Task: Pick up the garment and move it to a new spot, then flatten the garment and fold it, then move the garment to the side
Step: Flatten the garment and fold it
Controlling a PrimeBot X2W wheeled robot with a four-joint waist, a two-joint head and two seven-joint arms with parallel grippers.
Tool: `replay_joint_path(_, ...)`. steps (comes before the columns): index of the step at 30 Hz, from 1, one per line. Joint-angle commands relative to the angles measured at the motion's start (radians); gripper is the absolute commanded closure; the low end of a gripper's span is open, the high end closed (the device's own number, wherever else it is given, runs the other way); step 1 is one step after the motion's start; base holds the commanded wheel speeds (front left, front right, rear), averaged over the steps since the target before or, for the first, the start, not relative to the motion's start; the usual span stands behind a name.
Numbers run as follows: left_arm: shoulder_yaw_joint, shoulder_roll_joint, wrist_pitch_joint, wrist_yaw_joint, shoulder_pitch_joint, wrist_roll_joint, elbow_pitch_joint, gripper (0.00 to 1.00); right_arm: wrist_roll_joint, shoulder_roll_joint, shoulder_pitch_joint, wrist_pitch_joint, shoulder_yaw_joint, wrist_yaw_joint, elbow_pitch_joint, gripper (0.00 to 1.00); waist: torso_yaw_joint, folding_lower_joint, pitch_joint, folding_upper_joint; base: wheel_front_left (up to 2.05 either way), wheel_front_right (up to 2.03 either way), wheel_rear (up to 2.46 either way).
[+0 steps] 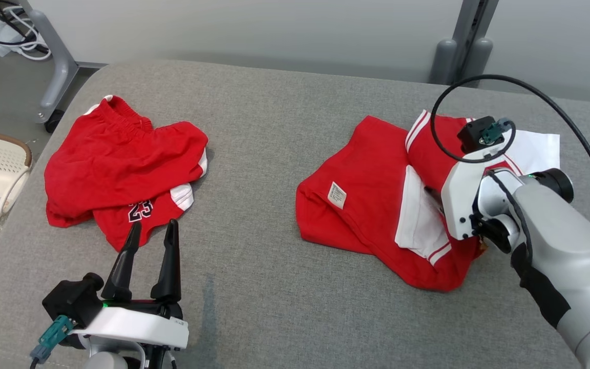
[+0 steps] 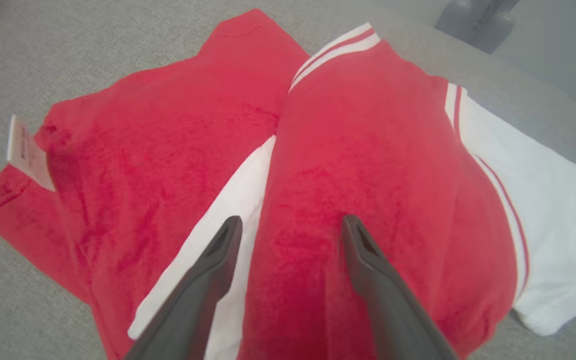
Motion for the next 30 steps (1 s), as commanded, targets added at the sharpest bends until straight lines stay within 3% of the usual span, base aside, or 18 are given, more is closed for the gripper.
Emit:
replay_joint_path(1, -0.004, 0.002, -0.001, -0.005, -0.022, -0.005, 0.002, 0.0, -0.016, 0.001, -0.044, 0.038, -0.003, 0.0, 0.051, 0.0, 0.013, 0.0, 0.006, 0.0, 0.0, 0.0, 0.0)
replay_joint_path(8, -0.01, 0.0, -0.001, -0.008, -0.028, -0.012, 0.008, 0.0, -0.028, 0.024, -0.09, 0.076, -0.012, 0.0, 0.15, 0.0, 0.034, 0.0, 0.013, 0.0, 0.0, 0.0, 0.0)
replay_joint_path(9, -0.01, 0.0, -0.001, -0.009, -0.028, -0.013, 0.007, 0.0, -0.024, 0.026, -0.091, 0.08, -0.014, 0.0, 0.16, 0.12, 0.037, 0.0, 0.014, 0.0, 0.0, 0.0, 0.0)
replay_joint_path(10, -0.01, 0.0, -0.001, -0.009, -0.028, -0.016, 0.007, 0.0, -0.021, 0.029, -0.091, 0.08, -0.014, 0.0, 0.169, 0.51, 0.039, 0.0, 0.015, 0.0, 0.0, 0.0, 0.0)
replay_joint_path(11, -0.01, 0.0, -0.001, -0.01, -0.027, -0.019, 0.007, 0.0, -0.022, 0.031, -0.091, 0.075, -0.01, 0.0, 0.173, 0.69, 0.04, 0.0, 0.015, 0.0, 0.0, 0.0, 0.0)
replay_joint_path(12, -0.009, 0.0, -0.001, -0.01, -0.026, -0.021, 0.007, 0.0, -0.024, 0.03, -0.093, 0.053, -0.008, 0.0, 0.167, 1.0, 0.041, 0.0, 0.015, 0.0, 0.0, 0.0, 0.0)
replay_joint_path(21, -0.001, 0.0, -0.001, -0.011, -0.01, -0.007, 0.012, 0.0, -0.017, 0.021, -0.086, -0.078, -0.009, 0.0, 0.181, 1.0, 0.005, 0.0, -0.008, 0.0, 0.0, 0.0, 0.0)
replay_joint_path(30, 0.006, 0.0, -0.001, -0.01, 0.019, 0.013, 0.009, 0.0, 0.058, -0.001, 0.039, -0.446, -0.148, 0.0, 0.143, 1.0, -0.076, 0.0, -0.032, 0.0, 0.0, 0.0, 0.0)
